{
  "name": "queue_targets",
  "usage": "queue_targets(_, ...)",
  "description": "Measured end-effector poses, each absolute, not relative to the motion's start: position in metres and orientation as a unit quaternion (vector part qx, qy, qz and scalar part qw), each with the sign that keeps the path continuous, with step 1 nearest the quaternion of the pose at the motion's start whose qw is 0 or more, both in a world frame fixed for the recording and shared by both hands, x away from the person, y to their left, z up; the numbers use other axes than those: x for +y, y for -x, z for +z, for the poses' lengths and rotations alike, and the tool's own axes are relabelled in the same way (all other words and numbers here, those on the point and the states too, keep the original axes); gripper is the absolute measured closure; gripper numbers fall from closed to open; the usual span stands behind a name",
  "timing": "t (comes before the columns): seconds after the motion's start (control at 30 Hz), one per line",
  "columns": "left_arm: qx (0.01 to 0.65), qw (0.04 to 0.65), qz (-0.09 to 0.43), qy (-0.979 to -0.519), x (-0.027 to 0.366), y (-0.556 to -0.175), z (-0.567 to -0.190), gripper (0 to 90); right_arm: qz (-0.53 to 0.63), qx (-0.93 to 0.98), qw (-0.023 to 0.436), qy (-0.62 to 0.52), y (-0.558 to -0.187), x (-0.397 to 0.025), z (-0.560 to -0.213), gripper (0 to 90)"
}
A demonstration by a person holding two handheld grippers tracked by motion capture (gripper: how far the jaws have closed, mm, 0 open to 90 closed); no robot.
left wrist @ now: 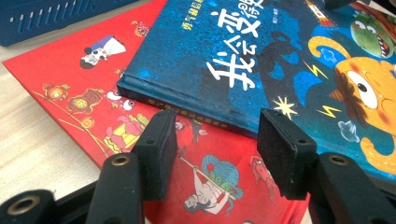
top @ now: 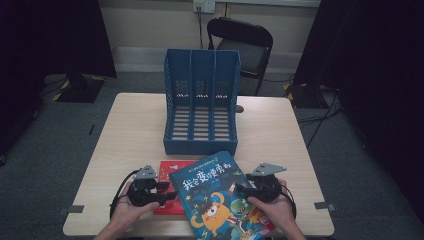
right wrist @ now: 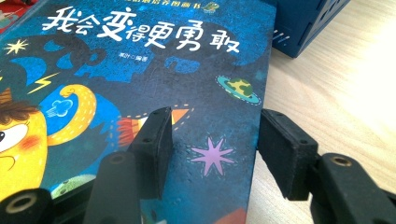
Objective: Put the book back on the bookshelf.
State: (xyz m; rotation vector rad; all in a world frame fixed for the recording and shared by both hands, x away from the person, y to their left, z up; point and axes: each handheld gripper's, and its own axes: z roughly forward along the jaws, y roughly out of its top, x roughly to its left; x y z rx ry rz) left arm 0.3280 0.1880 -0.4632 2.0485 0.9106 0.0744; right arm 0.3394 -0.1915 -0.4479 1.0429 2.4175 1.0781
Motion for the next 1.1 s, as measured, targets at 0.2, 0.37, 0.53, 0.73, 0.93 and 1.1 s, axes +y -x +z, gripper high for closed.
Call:
queue_targets(0.2, 0.345, 0.428, 0.048, -0.834, 0.174, -0.326, -0.463, 39.1, 0.372, 0.842, 0.144, -0.362, -0.338, -0.191, -0.447, 45.9)
queue_targets(0.37, 0.364, 0.435, 0.05, -0.822, 0.174, -0.333, -0.464, 40.6, 0.371, 0.845, 0.139, -0.36, -0.336, -0.192, -0.447, 47.2)
queue_targets(0.53, 0.363, 0.424, 0.078, -0.826, 0.169, -0.343, -0.464, 38.4, 0.37, 0.848, 0.132, -0.356, -0.331, -0.192, -0.446, 49.7)
queue_targets(0.73, 0.36, 0.418, 0.076, -0.83, 0.169, -0.356, -0.463, 38.5, 0.37, 0.851, 0.128, -0.35, -0.326, -0.191, -0.446, 50.2)
queue_targets(0.93, 0.364, 0.403, 0.072, -0.836, 0.165, -0.372, -0.46, 39.0, 0.367, 0.853, 0.126, -0.348, -0.32, -0.189, -0.445, 50.4)
queue_targets(1.1, 0.366, 0.415, 0.075, -0.83, 0.166, -0.371, -0.463, 39.3, 0.376, 0.852, 0.116, -0.345, -0.321, -0.192, -0.447, 44.5)
